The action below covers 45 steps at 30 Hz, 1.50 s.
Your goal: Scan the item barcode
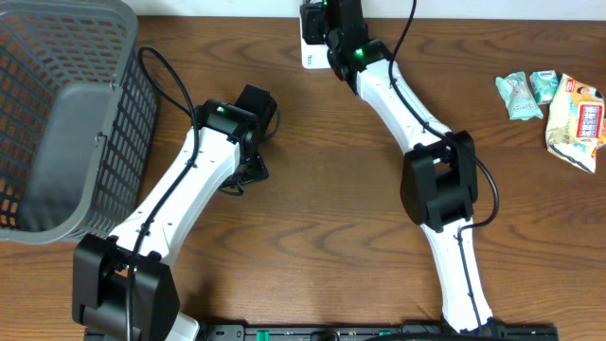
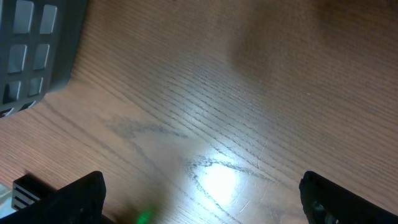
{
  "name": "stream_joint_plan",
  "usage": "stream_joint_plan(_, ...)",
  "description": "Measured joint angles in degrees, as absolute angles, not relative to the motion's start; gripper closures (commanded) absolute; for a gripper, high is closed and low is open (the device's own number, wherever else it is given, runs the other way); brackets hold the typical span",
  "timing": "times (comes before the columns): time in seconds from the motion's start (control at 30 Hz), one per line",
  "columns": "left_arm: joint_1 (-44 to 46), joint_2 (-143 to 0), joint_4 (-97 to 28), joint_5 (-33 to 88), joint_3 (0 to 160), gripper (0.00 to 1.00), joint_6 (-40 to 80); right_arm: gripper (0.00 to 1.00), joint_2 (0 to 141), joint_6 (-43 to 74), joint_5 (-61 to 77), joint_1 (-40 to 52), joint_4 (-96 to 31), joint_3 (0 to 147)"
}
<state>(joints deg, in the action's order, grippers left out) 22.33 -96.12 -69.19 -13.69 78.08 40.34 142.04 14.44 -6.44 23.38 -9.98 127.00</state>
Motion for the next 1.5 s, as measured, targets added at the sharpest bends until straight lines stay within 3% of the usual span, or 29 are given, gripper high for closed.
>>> stream_joint_plan(0.53, 22.33, -96.12, -69.21, -13.69, 78.08, 0.02, 40.34, 0.46, 142.56, 10.85, -14.48, 23.35, -1.48, 127.46)
stream_joint_plan(0.97, 22.33, -96.12, -69.21, -13.69, 78.08, 0.02, 40.34, 0.46, 144.09, 10.00, -15.31, 23.22, -3.36, 127.50)
stream_joint_plan(1.2, 22.33, -96.12, -69.23, -13.69, 78.08, 0.02, 40.34, 0.51, 143.79, 13.85, -15.84, 20.08, -13.30, 129.60)
stream_joint_plan(1.5, 22.33, -96.12, -69.23, -13.69, 78.08, 0.02, 40.34, 0.52, 137.29, 17.21, -16.51, 7.94, -33.80, 129.71)
